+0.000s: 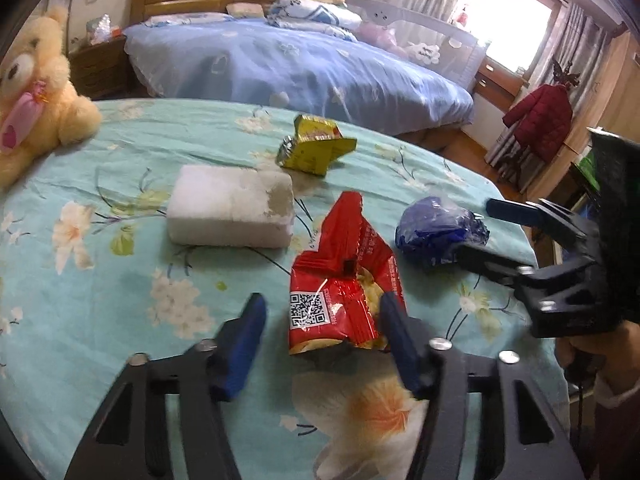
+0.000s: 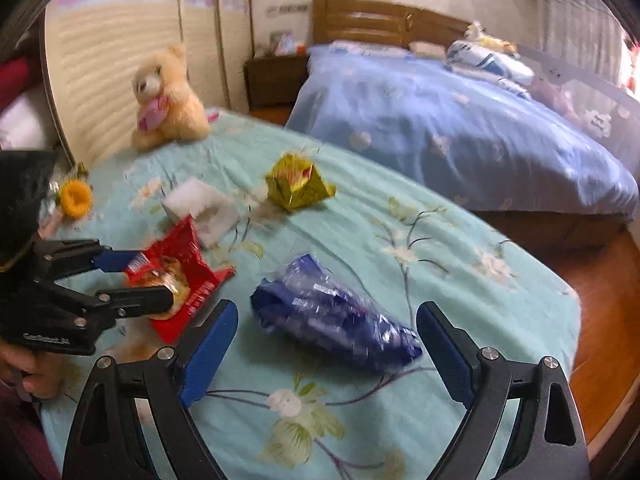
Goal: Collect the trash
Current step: 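Grasp the red QR-code snack bag with the left gripper while the right grasps the blue plastic bag, then carry the red snack bag and the blue plastic bag over the trash bin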
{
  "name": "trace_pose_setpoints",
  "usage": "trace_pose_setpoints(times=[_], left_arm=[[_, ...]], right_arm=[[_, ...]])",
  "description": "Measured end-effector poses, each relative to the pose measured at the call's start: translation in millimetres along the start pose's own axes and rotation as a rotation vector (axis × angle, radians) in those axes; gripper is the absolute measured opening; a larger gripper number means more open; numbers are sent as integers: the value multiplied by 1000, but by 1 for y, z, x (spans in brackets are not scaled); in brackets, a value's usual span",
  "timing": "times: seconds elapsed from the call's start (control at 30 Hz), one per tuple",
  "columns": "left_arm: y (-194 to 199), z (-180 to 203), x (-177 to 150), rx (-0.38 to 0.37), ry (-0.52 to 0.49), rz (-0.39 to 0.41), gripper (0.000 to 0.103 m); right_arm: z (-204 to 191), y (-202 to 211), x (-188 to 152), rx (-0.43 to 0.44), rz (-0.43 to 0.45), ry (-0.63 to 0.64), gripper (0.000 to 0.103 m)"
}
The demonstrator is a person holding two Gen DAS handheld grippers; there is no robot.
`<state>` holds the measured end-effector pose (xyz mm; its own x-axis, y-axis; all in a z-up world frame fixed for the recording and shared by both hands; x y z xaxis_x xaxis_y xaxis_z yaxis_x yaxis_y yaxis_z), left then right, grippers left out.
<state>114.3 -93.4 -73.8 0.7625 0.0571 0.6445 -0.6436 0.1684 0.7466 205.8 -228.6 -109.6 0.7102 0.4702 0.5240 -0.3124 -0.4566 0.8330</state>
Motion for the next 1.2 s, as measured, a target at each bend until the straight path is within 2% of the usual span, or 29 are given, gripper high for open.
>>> trace_pose_setpoints(times=[0.03,0.13,0.27,0.37,0.47,0.63,0.67,0.7,0.77,0.93,1.07,1.2], left_arm=[[-3,0,0,-10,-1,-5,37],[-6,0,0,-19,-11,-7,30],[-3,-1,0,-41,-24,9,27],[6,4,-2,-55,-43,25,25],[17,12,-7,-77,-77,34,25],[31,24,-17,-112,-125,34,25],[34,25,-19,-118,-129,34,25],[36,25,-21,-119,-130,33,25],[40,25,-23,-117,-130,27,25],[50,20,-26,-114,-108,36,25],[52,22,-28,-129,-114,42,25],[49,21,-30,-148,-133,26,25]], right_arm=[[0,-8,-1,-11,-20,7,91],[2,-15,-6,-11,-40,-40,84],[4,8,-16,-2,-5,-162,74],[6,32,-31,13,17,-299,70],[7,50,-47,46,26,-439,69],[14,65,-83,115,-2,-745,70],[16,66,-87,102,6,-776,72],[17,67,-88,53,18,-777,77],[20,61,-86,-7,42,-751,81],[18,59,-87,44,38,-682,82],[-2,72,-88,7,43,-475,83],[-23,70,-88,-26,10,-287,83]])
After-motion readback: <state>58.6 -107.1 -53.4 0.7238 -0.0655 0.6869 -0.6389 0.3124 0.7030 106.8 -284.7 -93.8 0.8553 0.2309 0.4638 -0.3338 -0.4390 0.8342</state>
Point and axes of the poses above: each gripper's, at about its wrist camera, not at the fingertips, and y roughly against the way its jaws point, z to its right, x to its top, the point moved 2 cm from there along -y, roughly the way its jaws point, and after that the axes turned 10 degrees about -y, right-handed, at the moved point
